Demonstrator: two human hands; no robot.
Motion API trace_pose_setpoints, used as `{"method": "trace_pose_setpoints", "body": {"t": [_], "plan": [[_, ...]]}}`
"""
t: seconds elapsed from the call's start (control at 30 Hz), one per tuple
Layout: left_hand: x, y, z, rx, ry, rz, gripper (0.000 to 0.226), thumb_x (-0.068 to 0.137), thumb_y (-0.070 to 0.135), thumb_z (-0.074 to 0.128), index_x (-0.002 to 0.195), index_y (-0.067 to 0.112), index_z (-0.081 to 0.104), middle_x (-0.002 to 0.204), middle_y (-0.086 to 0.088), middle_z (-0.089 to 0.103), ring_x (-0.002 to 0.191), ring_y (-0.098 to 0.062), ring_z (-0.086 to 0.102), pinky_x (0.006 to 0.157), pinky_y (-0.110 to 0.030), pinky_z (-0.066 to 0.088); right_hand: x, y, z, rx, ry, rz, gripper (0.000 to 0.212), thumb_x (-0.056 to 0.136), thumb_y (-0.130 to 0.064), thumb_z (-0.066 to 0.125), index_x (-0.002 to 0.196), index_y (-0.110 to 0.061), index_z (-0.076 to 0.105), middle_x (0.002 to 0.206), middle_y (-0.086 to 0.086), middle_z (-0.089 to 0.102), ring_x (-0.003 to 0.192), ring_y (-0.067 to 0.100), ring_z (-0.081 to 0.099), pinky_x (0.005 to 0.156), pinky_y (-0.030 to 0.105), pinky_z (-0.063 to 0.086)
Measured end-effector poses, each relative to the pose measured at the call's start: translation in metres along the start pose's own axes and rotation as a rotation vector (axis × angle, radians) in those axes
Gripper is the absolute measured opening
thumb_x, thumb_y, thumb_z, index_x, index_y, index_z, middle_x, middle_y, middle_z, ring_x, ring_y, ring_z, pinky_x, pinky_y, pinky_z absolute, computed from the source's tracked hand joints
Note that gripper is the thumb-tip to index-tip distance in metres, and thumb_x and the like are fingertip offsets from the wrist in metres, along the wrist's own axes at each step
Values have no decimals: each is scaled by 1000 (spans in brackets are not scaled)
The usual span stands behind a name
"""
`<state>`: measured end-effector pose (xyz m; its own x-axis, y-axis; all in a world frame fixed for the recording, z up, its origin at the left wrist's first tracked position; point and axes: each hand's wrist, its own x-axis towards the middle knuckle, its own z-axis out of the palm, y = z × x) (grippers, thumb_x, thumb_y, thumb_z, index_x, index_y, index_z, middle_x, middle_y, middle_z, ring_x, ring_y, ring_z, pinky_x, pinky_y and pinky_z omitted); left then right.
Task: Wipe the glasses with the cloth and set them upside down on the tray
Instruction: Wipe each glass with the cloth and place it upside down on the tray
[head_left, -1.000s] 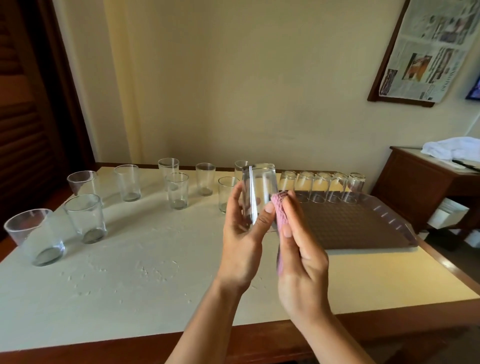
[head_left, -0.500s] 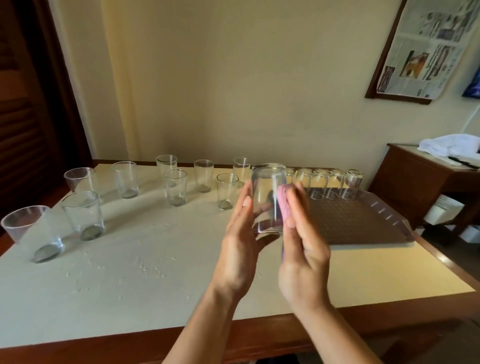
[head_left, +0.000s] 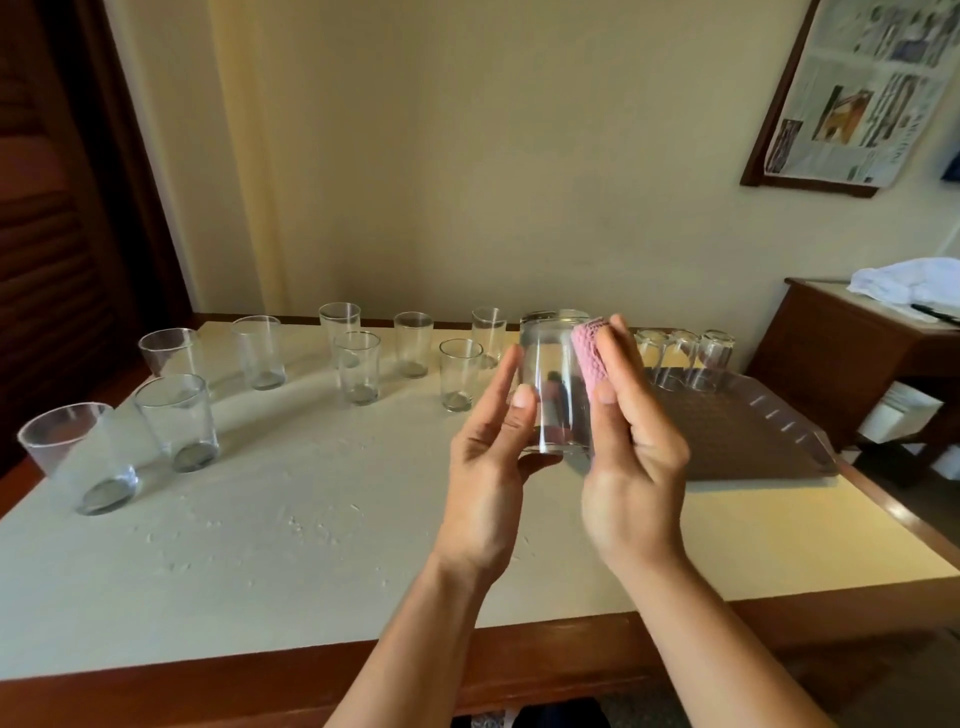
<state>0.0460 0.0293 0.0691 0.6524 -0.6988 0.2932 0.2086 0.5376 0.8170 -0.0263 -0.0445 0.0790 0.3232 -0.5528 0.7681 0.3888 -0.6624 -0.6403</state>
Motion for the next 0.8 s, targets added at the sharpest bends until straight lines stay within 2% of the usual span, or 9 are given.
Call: {"method": "trace_pose_setpoints", "body": {"t": [0.1, 0.13, 0.2, 0.27, 0.33, 0.43, 0.57, 0.63, 0.8], "plan": [[7, 1, 2, -51, 96, -9, 65, 95, 34, 72, 154, 31, 46, 113, -4, 79, 96, -25, 73, 89, -37, 57, -18, -3, 6, 42, -70, 7, 42, 102, 8, 44, 144, 3, 42, 159, 22, 35, 146, 10, 41, 118, 31, 38], [9, 0, 2, -61, 95, -16, 62, 97, 35, 69, 154, 27, 46, 116, -7, 78, 101, -24, 74, 89, -35, 57, -29, -1, 9, 53, -96, 9, 42, 102, 10, 44, 143, 4, 44, 160, 22, 33, 146, 13, 43, 117, 32, 41], [9, -4, 0, -76, 48, -51, 51, 106, 41, 53, 155, 25, 47, 130, -9, 73, 120, -29, 69, 94, -37, 54, -43, 7, 9, 45, -111, -3, 41, 103, 6, 44, 143, -3, 50, 163, 11, 35, 147, 27, 43, 116, 45, 43], [3, -9, -2, -92, 18, -79, 49, 106, 45, 43, 154, 32, 46, 137, -6, 70, 124, -29, 65, 97, -39, 52, -35, 13, 5, 55, -87, -24, 39, 105, -1, 44, 143, -9, 51, 161, -5, 40, 148, 31, 41, 116, 47, 42], [-1, -12, 1, -104, 6, -72, 49, 103, 40, 56, 151, 36, 47, 135, -6, 71, 113, -27, 68, 96, -39, 56, -15, 10, 1, 3, -59, -35, 37, 106, -6, 44, 143, -9, 50, 158, -8, 44, 148, 26, 41, 118, 44, 40], [2, -11, 4, -148, 55, -20, 67, 90, 21, 69, 151, 29, 43, 125, -8, 74, 98, -24, 70, 101, -44, 53, -1, 7, 0, -53, -12, -21, 38, 106, -6, 44, 144, -12, 47, 156, 0, 45, 149, 16, 39, 121, 36, 36], [15, -6, -2, -185, 57, -81, 70, 88, 18, 72, 152, 7, 46, 143, -15, 64, 103, -21, 67, 113, -46, 45, -25, 6, 3, -15, -47, -4, 40, 104, -1, 45, 143, -3, 49, 158, 4, 43, 149, 13, 38, 118, 25, 36], [11, -9, -3, -201, 38, -123, 60, 90, 26, 72, 146, 8, 57, 148, -18, 59, 111, -25, 62, 113, -46, 44, -26, 9, 0, -6, -47, 2, 40, 104, 0, 44, 143, -1, 49, 157, 2, 45, 149, 13, 39, 118, 24, 36], [2, -9, 10, -208, 3, -129, 44, 101, 39, 56, 142, 23, 57, 133, -16, 69, 115, -29, 65, 98, -42, 54, 10, 4, -4, 59, 12, 60, 41, 105, -8, 44, 141, -27, 49, 156, 5, 45, 148, 14, 39, 122, 31, 32]]}}
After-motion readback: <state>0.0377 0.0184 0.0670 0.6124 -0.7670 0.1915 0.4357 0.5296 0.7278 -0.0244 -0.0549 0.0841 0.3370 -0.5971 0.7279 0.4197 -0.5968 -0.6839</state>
